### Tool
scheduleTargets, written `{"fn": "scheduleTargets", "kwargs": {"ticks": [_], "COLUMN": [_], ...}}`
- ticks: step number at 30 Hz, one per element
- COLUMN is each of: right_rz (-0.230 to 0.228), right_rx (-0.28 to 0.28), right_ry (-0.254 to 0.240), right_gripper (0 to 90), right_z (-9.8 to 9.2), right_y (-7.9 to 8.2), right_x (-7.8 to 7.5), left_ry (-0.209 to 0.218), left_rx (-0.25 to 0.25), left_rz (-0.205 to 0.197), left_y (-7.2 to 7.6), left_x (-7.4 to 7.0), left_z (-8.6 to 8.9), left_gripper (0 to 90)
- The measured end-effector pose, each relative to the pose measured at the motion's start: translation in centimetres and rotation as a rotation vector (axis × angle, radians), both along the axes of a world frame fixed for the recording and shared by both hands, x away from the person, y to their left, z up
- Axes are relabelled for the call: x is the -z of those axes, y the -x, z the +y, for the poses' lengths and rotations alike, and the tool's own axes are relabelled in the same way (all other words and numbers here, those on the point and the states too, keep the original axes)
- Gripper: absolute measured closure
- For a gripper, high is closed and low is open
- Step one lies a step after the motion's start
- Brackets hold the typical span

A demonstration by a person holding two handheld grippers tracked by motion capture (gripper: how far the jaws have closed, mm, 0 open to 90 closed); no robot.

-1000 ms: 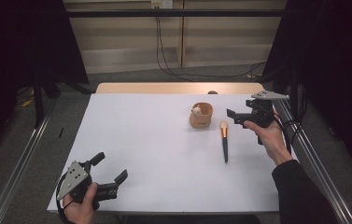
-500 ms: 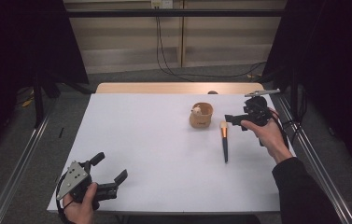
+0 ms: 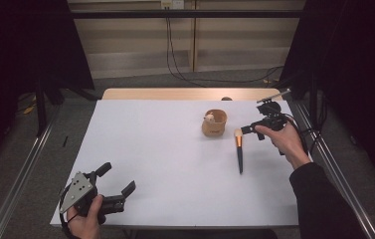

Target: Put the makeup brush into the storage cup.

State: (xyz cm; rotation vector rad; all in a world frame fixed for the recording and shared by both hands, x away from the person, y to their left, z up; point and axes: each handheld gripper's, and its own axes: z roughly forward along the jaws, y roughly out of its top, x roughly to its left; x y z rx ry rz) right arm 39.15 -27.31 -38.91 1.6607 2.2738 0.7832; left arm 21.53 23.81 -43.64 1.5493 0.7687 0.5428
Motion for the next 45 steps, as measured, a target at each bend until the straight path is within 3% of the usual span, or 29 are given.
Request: {"fn": "scheduleTargets", "kwargs": {"ticks": [5, 10, 19, 23, 27, 33, 38, 45], "right_rz": [0.098, 0.202, 0.288, 0.350, 0.379, 0.387, 0.391, 0.410], "right_rx": [0.015, 0.030, 0.028, 0.031, 0.016, -0.024, -0.018, 0.015], "right_ry": [-0.034, -0.003, 0.027, 0.072, 0.093, 0.123, 0.161, 0.179], "right_gripper": [20.9, 24.1, 25.7, 27.5, 31.2, 32.7, 39.5, 39.3], "right_z": [0.0, 0.4, 0.5, 0.6, 0.8, 1.5, 2.3, 3.3], "right_y": [-0.5, -1.4, -2.3, -2.6, -2.8, -2.9, -2.9, -3.1], "right_x": [0.0, 0.3, 0.8, 0.9, 1.0, 1.4, 1.8, 2.4], "left_ry": [-0.001, -0.001, 0.001, -0.003, 0.001, 0.001, -0.001, 0.000], "left_rx": [0.001, 0.000, 0.006, 0.003, 0.005, -0.001, 0.001, 0.002], "left_rz": [0.001, 0.002, 0.006, 0.003, 0.006, 0.011, 0.009, 0.009], "left_y": [0.0, 0.0, 0.0, 0.0, 0.0, 0.0, 0.0, 0.0], "left_x": [0.0, 0.0, 0.0, 0.0, 0.0, 0.1, 0.0, 0.1], "left_z": [0.0, 0.0, -0.1, 0.0, 0.0, -0.1, -0.1, -0.1], "left_gripper": [0.7, 0.7, 0.7, 0.7, 0.7, 0.7, 0.7, 0.7]}}
